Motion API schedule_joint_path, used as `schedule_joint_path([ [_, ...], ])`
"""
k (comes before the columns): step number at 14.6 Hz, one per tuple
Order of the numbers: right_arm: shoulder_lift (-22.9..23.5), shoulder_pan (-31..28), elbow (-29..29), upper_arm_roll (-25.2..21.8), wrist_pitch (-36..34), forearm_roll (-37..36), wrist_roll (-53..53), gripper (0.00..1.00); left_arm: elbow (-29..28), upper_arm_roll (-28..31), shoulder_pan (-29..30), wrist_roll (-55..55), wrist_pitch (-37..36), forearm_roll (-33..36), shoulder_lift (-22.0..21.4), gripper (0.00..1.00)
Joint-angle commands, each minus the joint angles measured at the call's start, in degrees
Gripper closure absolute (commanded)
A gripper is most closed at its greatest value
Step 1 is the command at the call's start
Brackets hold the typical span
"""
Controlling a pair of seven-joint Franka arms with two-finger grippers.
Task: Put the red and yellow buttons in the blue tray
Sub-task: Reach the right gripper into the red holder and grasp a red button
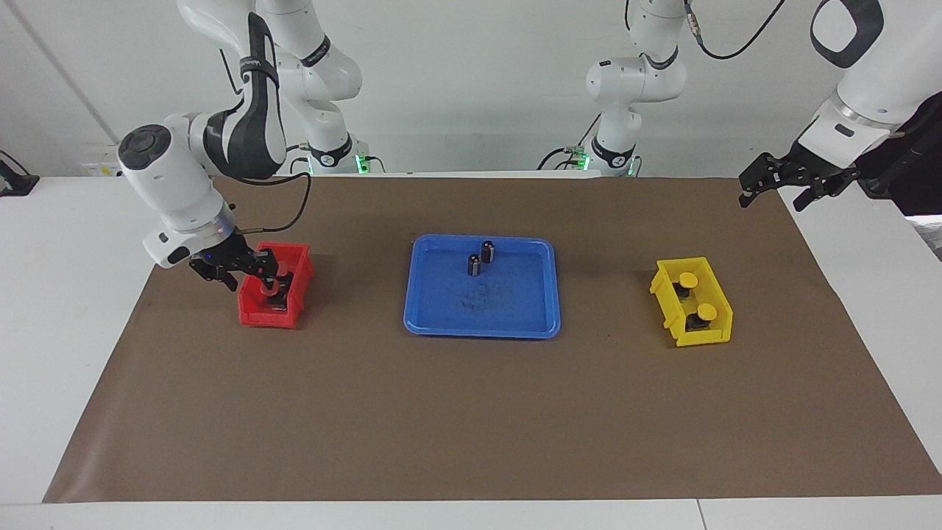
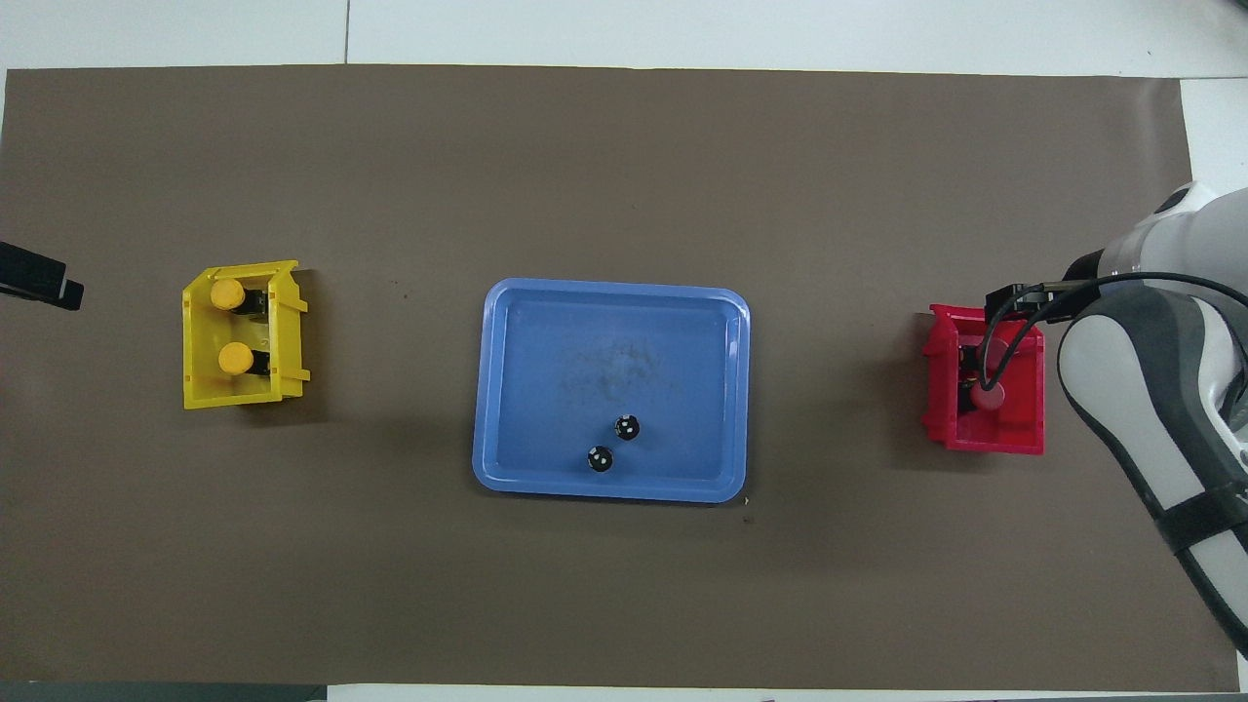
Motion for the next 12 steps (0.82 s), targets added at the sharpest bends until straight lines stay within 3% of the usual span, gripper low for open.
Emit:
schedule_joint_path([
  [1, -1.2, 0.6, -4.5, 0.2, 4.9, 0.8, 0.7, 0.33, -1.6, -0.3, 0.4, 0.3, 0.0, 1.1, -1.5, 0.00],
  [12, -1.8, 0.0, -9.0, 0.1, 8.0, 0.7, -0.3, 0.36, -1.6, -0.3, 0.4, 0.3, 0.0, 1.1, -1.5, 0.00],
])
